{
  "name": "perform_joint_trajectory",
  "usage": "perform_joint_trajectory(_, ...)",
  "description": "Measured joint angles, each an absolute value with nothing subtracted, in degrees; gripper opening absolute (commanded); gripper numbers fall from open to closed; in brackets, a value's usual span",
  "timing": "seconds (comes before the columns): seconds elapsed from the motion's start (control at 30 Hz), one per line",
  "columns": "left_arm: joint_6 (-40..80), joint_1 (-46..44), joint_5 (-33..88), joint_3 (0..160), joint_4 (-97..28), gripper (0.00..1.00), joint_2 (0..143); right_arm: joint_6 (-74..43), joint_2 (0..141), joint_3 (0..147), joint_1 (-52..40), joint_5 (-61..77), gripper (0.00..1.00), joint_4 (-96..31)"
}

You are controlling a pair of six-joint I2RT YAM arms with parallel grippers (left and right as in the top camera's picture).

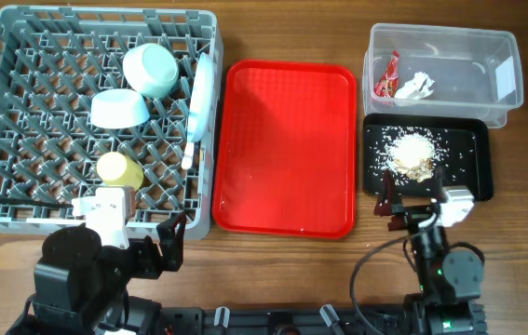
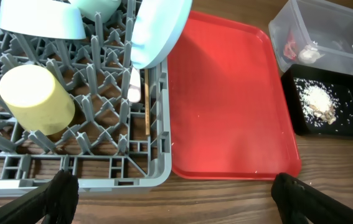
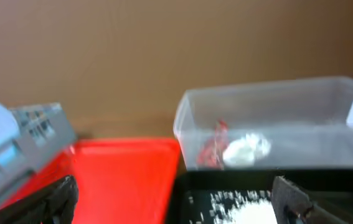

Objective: Sort waste into correct bins and load items into the dishwasher rack

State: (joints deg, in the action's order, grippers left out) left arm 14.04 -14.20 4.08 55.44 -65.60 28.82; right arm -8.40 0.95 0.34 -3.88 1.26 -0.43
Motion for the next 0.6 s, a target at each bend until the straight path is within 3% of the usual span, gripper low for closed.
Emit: perform_joint_trajectory(0.6,14.0,-14.2,4.1,55.4,-65.6,1.00,28.8,-4.8,0.9,0.3,-3.9,1.4,1.00,-0.1)
